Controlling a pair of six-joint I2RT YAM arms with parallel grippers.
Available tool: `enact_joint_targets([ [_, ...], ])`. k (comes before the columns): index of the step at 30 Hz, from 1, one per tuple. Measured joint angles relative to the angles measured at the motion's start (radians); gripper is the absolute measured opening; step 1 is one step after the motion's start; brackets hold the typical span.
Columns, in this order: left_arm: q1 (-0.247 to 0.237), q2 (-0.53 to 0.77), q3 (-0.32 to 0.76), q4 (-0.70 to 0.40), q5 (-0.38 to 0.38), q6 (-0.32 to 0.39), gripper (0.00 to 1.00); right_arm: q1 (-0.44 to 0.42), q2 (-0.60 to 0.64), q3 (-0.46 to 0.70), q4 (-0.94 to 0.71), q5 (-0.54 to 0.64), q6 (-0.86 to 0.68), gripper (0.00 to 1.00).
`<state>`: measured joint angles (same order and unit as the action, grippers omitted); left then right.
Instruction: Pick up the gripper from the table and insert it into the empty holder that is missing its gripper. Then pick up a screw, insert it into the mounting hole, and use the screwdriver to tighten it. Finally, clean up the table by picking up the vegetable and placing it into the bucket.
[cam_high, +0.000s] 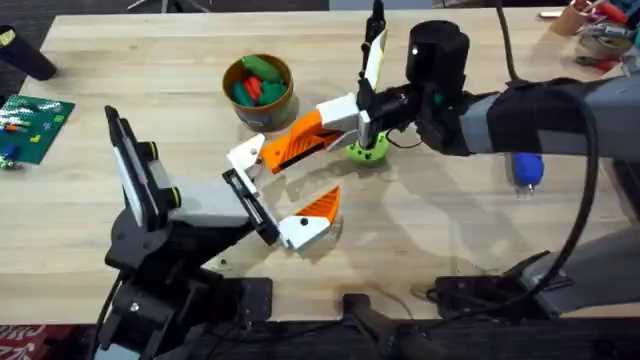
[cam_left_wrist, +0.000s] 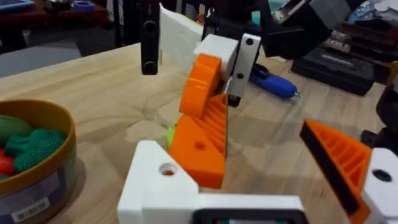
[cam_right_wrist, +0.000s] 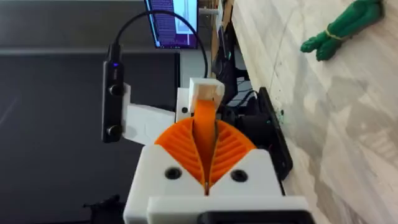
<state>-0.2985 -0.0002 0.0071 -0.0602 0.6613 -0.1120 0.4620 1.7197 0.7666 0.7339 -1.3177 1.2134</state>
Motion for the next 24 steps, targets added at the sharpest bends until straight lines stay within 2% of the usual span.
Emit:
enact_joint_targets([
  [16, 0.000, 0.000, 0.000, -0.001, -0.004, -0.005, 0.985, 0.021, 0.000, 0.000, -0.034, 0.033, -0.112, 0.021],
  [24, 0.008, 0.000, 0.000, -0.001, -0.021, -0.008, 0.985, 0.038, 0.009, 0.019, -0.038, 0.051, -0.121, 0.021],
])
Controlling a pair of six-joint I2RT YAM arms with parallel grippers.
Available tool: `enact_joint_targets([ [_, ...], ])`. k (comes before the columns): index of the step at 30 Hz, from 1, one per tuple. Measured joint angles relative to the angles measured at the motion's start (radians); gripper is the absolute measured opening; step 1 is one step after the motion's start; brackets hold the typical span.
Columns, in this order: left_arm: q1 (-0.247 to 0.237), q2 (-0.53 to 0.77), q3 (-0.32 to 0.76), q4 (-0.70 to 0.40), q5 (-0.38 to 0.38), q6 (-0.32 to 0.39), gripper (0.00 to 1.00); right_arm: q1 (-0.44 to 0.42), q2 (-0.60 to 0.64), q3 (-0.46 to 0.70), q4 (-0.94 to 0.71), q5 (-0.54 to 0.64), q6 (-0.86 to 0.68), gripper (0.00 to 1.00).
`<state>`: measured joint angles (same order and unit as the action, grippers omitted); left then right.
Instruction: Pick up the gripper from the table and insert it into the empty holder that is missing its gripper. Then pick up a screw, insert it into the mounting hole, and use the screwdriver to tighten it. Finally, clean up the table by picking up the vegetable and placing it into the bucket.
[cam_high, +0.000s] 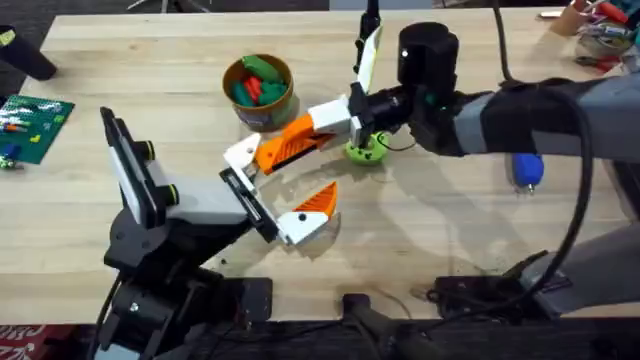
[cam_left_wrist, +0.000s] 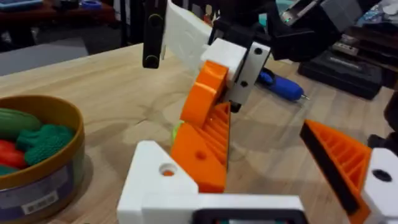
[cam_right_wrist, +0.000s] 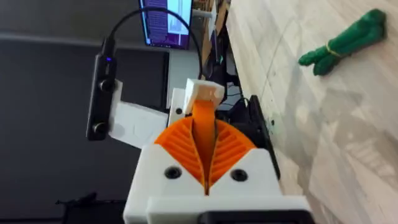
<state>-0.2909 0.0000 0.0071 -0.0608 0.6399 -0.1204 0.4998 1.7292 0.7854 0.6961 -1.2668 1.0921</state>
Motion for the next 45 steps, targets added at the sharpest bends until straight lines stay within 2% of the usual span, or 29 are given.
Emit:
enact_joint_targets([
  [4, 0.008, 0.000, 0.000, 0.000, -0.011, -0.002, 0.985, 0.022, 0.036, 0.032, 0.002, 0.010, 0.009, 0.019],
  [8, 0.005, 0.000, 0.000, 0.000, 0.020, -0.008, 0.985, 0.052, 0.049, 0.040, 0.006, 0.019, 0.032, 0.020],
  [17, 0.005, 0.000, 0.000, -0.002, 0.065, -0.007, 0.985, 0.038, 0.058, 0.055, -0.004, 0.009, 0.062, 0.019],
  [45, 0.008, 0.000, 0.000, -0.002, 0.041, -0.009, 0.985, 0.071, 0.058, 0.066, 0.000, 0.073, 0.044, 0.019],
])
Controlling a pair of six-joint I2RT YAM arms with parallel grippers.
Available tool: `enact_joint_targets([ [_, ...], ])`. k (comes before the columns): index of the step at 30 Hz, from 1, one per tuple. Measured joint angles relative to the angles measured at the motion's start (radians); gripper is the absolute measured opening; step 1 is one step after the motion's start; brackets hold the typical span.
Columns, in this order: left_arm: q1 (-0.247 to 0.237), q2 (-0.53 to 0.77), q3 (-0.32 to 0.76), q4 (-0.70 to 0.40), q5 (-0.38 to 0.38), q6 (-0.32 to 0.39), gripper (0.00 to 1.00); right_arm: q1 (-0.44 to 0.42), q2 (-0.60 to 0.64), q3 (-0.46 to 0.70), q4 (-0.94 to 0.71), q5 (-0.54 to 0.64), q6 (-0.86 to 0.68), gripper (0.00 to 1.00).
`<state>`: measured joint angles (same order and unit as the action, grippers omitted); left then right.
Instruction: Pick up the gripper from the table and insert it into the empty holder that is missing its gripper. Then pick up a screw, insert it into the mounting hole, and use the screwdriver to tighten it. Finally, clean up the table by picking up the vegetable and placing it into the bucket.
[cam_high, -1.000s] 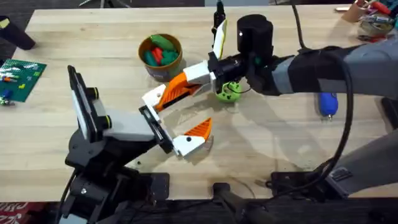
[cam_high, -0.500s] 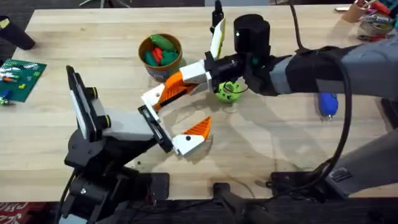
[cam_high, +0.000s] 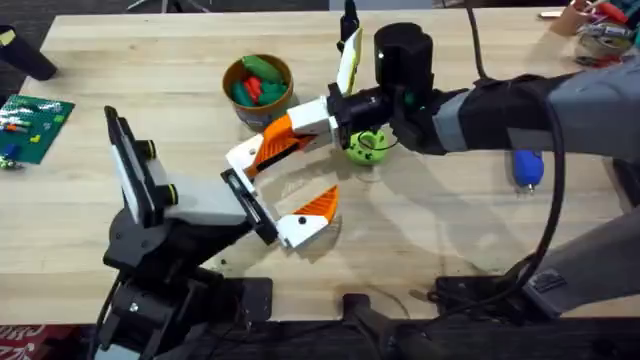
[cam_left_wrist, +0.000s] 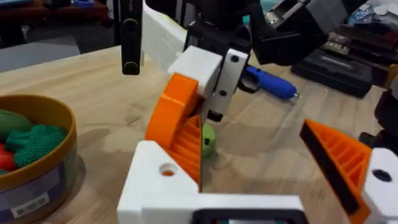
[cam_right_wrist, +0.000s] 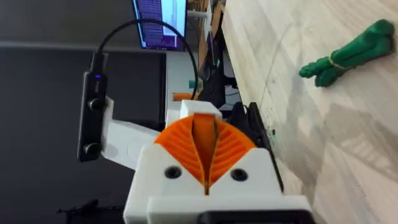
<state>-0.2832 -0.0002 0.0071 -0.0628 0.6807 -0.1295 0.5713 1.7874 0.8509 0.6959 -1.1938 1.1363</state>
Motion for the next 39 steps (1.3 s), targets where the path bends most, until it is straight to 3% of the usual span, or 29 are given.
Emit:
enact_joint_targets([
  [8, 0.000, 0.000, 0.000, 0.000, 0.000, 0.001, 0.985, 0.001, 0.000, 0.000, 0.007, -0.001, -0.015, 0.024],
  [11, 0.000, 0.000, 0.000, 0.000, 0.000, 0.002, 0.985, 0.005, 0.000, 0.000, 0.007, -0.004, -0.019, 0.145],
  [17, 0.000, 0.000, 0.000, 0.000, 0.005, 0.006, 0.985, 0.006, 0.001, 0.000, 0.055, -0.010, -0.023, 0.253],
  [24, -0.009, 0.000, 0.000, -0.001, 0.045, 0.006, 0.985, 0.020, 0.004, 0.002, 0.094, -0.034, -0.023, 0.739],
  [29, -0.014, 0.000, 0.000, -0.002, 0.069, 0.006, 0.985, 0.031, 0.004, 0.003, 0.095, -0.038, -0.022, 0.977],
  [39, -0.014, 0.000, 0.000, -0.003, 0.085, 0.006, 0.985, -0.026, 0.004, 0.003, 0.083, -0.041, -0.022, 0.992],
])
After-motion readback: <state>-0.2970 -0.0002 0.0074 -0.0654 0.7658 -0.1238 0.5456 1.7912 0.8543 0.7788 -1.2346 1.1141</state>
